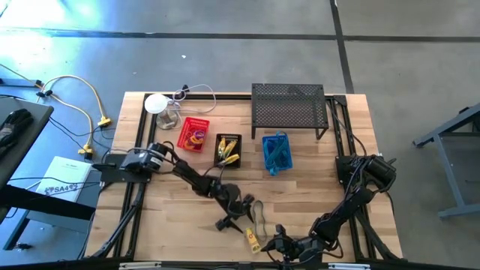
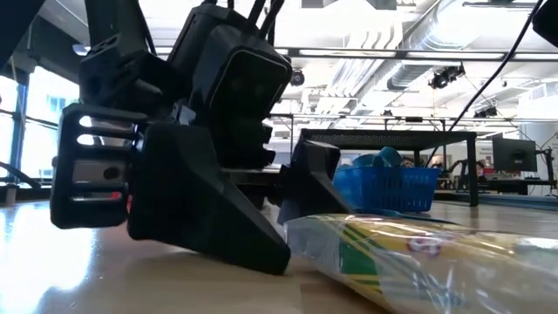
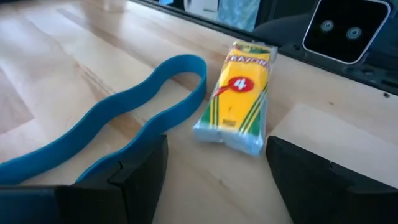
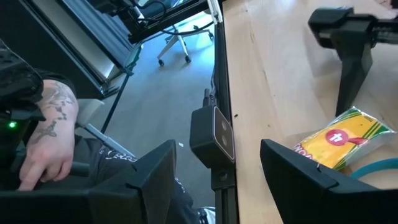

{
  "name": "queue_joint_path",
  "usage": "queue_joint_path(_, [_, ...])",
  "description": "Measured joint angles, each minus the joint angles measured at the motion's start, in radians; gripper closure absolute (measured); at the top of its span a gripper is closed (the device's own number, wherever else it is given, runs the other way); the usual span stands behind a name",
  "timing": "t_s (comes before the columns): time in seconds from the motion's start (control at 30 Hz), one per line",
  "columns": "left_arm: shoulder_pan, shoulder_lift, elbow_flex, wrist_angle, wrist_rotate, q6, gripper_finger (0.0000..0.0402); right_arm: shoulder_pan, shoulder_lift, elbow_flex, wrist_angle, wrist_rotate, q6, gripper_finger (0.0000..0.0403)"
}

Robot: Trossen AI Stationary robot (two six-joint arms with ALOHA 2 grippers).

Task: Pick & Place Office Desk Supplies
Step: Put the crayon box into the black bin

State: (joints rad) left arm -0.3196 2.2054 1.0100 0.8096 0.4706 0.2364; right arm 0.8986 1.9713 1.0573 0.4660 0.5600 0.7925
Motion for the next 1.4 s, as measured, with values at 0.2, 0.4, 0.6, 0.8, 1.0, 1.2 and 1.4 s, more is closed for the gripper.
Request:
queue_joint_path(0.2, [-0.009,0.017,0.002,0.056,-0.005,-0.006,0.0134,0.000,0.000,0.000,0.000,0.002,-0.002,0.0181])
queue_joint_path(0.4, [-0.009,0.018,0.006,0.055,-0.016,-0.024,0.0152,0.000,0.000,0.000,-0.002,0.007,-0.002,0.0181])
queue_joint_path(0.6, [-0.009,0.018,0.009,0.056,-0.034,-0.049,0.0204,0.000,0.000,0.000,-0.005,0.007,0.000,0.0181])
queue_joint_path(0.8, [-0.009,0.018,0.010,0.061,-0.065,-0.078,0.0266,0.000,0.000,0.000,-0.005,0.009,0.000,0.0181])
queue_joint_path(1.0, [-0.009,0.018,0.010,0.067,-0.078,-0.100,0.0294,0.000,0.000,0.000,-0.006,0.010,0.000,0.0181])
queue_joint_path(1.2, [-0.008,-0.040,0.009,0.048,-0.118,-0.136,0.0296,0.005,0.000,0.000,-0.007,0.010,0.014,0.0181])
queue_joint_path(1.4, [-0.018,-0.198,0.009,-0.250,-0.410,-0.035,0.0297,0.014,0.000,0.000,-0.008,0.025,0.021,0.0181])
